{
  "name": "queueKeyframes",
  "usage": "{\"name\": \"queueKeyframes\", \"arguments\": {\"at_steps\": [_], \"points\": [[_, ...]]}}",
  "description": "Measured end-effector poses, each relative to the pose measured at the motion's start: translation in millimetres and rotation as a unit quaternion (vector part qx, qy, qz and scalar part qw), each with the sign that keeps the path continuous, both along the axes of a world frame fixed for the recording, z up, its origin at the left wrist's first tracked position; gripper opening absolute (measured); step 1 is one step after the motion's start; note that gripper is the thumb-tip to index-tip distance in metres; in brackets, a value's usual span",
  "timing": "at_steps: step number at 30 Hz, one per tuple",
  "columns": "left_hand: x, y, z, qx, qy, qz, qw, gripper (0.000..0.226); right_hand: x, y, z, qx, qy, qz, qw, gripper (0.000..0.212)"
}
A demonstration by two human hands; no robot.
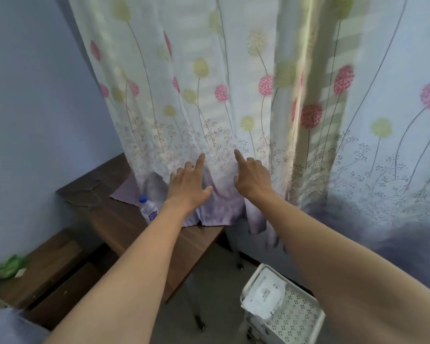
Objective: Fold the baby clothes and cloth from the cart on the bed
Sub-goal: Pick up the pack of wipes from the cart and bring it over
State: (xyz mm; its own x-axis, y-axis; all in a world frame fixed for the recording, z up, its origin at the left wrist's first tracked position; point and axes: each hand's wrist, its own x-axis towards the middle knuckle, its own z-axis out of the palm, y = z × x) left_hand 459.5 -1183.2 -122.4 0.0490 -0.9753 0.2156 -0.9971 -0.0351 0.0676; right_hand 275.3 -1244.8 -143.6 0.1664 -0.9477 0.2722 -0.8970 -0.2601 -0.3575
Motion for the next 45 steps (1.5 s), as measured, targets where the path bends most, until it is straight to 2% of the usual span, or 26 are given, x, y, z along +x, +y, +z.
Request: {"name": "queueKeyframes", "arguments": {"at_steps": [8, 14, 17, 25, 30, 34, 41, 45], "points": [[-33.6, -59.1, -14.2, 0.028, -0.002, -0.121, 0.992, 0.102, -57.4, -12.0, -20.7, 0.030, 0.019, -0.132, 0.991, 0.066], [-61.1, -83.8, -42.2, 0.053, 0.001, -0.218, 0.975, 0.098, -80.0, 15.1, -48.8, -0.016, 0.009, -0.254, 0.967, 0.084], [-80.4, -81.0, -69.5, 0.068, 0.025, -0.264, 0.962, 0.095, -97.6, 36.7, -73.9, 0.023, 0.040, -0.293, 0.955, 0.084], [-86.3, -66.0, -161.0, 0.110, 0.085, -0.307, 0.941, 0.088, -107.6, 58.0, -144.7, 0.130, -0.003, -0.336, 0.933, 0.109], [-71.6, -62.2, -228.6, 0.136, 0.080, -0.317, 0.935, 0.089, -108.0, 72.0, -208.8, 0.193, -0.051, -0.341, 0.919, 0.106], [-64.9, -62.1, -292.8, 0.159, 0.050, -0.307, 0.937, 0.091, -109.6, 90.9, -267.6, 0.245, -0.047, -0.344, 0.905, 0.109], [-62.5, -57.0, -399.9, 0.253, 0.020, -0.298, 0.920, 0.090, -116.6, 111.7, -368.9, 0.327, -0.051, -0.333, 0.883, 0.106], [-59.9, -52.3, -443.1, 0.281, 0.008, -0.294, 0.913, 0.086, -114.9, 117.6, -413.5, 0.372, -0.087, -0.321, 0.867, 0.105]]}}
